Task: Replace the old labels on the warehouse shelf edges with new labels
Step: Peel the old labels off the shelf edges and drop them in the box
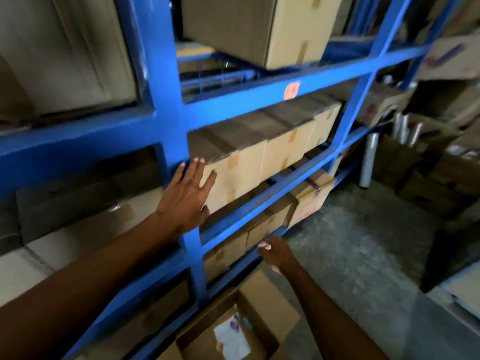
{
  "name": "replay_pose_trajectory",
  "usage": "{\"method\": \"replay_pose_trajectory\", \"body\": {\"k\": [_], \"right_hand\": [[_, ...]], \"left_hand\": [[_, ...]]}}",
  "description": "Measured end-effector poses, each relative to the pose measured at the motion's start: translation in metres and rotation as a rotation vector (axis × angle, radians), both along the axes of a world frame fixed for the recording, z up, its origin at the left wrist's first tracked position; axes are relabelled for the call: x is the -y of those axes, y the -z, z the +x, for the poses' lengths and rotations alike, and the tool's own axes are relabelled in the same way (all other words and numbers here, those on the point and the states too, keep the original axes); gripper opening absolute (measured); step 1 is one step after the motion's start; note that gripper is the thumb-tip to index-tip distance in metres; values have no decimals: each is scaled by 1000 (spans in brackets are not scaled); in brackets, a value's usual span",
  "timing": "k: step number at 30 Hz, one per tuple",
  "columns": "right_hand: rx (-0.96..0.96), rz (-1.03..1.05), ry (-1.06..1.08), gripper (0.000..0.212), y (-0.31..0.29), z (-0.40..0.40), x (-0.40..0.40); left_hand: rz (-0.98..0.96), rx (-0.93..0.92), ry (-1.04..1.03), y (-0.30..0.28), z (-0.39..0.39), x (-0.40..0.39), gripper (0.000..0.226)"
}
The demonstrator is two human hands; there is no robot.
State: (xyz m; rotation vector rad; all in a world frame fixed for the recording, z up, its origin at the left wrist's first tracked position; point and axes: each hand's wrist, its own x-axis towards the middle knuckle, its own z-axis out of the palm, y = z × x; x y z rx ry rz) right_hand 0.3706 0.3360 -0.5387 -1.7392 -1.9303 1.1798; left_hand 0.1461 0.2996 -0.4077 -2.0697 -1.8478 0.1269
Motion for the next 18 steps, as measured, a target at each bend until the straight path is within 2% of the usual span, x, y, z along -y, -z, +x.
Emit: {"method": "replay_pose_trajectory", "body": {"k": [1,3,5,9,14,18], "right_hand": [[-5,82,11,25,-26,8,-15],[22,215,11,16,-67,18,-45],[43,347,32,19,-110,26,-76],[8,515,160,21,-181,34,-128],[-58,665,220,25,-224,41,-187],[-33,748,206,34,-236,35,-240]], "left_hand": [[45,11,20,-13,8,-9,81],[105,19,61,-33,19,-23,77],[169,18,104,-52,31,-39,75],[297,-20,145,-83,55,-77,75],[250,-116,-13,-89,63,-125,86],[232,-211,-41,-82,50,-141,103]]}}
